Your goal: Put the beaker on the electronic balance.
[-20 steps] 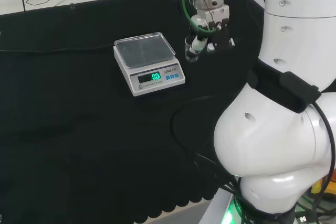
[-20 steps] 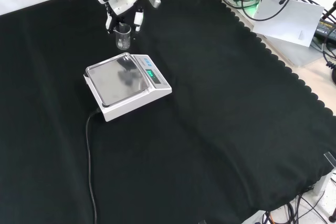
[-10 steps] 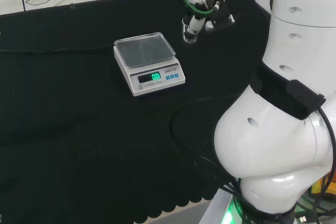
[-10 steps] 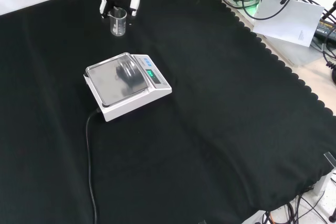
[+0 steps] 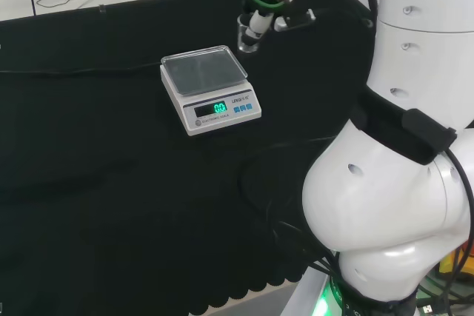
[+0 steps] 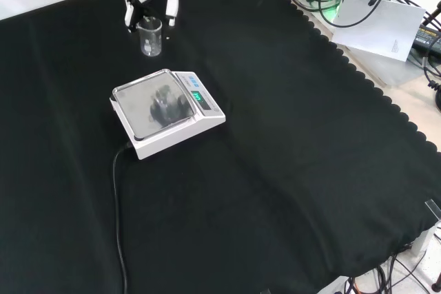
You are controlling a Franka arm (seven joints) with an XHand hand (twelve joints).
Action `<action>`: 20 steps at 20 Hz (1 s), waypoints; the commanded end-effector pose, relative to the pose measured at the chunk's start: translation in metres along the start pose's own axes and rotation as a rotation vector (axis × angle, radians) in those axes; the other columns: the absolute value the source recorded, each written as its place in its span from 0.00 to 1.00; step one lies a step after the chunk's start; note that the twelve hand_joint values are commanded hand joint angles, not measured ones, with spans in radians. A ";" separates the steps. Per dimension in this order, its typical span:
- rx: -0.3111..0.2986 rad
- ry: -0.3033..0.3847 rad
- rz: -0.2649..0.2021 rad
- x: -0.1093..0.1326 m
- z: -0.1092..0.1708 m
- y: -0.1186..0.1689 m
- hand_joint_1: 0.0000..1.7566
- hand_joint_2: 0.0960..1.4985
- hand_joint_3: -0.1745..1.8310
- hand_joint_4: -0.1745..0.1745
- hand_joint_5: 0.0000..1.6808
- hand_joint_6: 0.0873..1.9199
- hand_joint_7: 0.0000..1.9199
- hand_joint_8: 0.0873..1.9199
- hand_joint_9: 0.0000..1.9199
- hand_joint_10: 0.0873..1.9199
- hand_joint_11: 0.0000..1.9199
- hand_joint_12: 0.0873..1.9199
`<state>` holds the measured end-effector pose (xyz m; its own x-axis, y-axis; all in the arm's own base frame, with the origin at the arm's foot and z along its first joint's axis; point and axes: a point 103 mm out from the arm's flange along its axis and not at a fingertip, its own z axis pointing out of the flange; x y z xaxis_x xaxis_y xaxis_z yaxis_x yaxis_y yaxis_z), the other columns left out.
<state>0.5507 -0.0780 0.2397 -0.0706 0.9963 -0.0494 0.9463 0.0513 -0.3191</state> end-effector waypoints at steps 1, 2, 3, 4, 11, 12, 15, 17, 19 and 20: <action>0.020 0.036 -0.111 0.044 0.010 0.012 0.64 0.65 0.15 0.40 0.64 0.43 0.68 0.23 0.76 0.12 0.72 0.32; 0.026 0.032 -0.122 0.050 0.012 0.014 0.64 0.65 0.15 0.40 0.64 0.43 0.68 0.23 0.76 0.12 0.72 0.32; 0.030 0.030 -0.131 0.055 0.015 0.015 0.64 0.65 0.15 0.40 0.64 0.43 0.68 0.22 0.76 0.12 0.72 0.32; 0.037 0.026 -0.137 0.060 0.017 0.017 0.64 0.65 0.15 0.39 0.64 0.43 0.68 0.22 0.76 0.12 0.72 0.32; 0.071 0.003 -0.154 0.078 0.033 0.039 0.64 0.65 0.15 0.39 0.64 0.43 0.68 0.22 0.76 0.12 0.72 0.32; 0.076 0.003 -0.152 0.078 0.036 0.043 0.64 0.65 0.15 0.39 0.64 0.43 0.68 0.22 0.76 0.12 0.72 0.32; 0.091 0.005 -0.148 0.076 0.043 0.053 0.64 0.65 0.15 0.38 0.64 0.43 0.68 0.22 0.77 0.12 0.72 0.32; 0.096 0.005 -0.145 0.075 0.047 0.059 0.64 0.65 0.15 0.38 0.64 0.43 0.68 0.22 0.77 0.12 0.72 0.32; 0.100 0.006 -0.140 0.072 0.049 0.063 0.64 0.65 0.15 0.38 0.64 0.43 0.68 0.22 0.77 0.12 0.72 0.32; 0.104 0.008 -0.137 0.071 0.050 0.065 0.64 0.65 0.15 0.38 0.64 0.43 0.68 0.22 0.77 0.12 0.72 0.32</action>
<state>0.5838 -0.0062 0.1785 -0.2011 0.9795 0.0121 0.8974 0.1892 -0.3985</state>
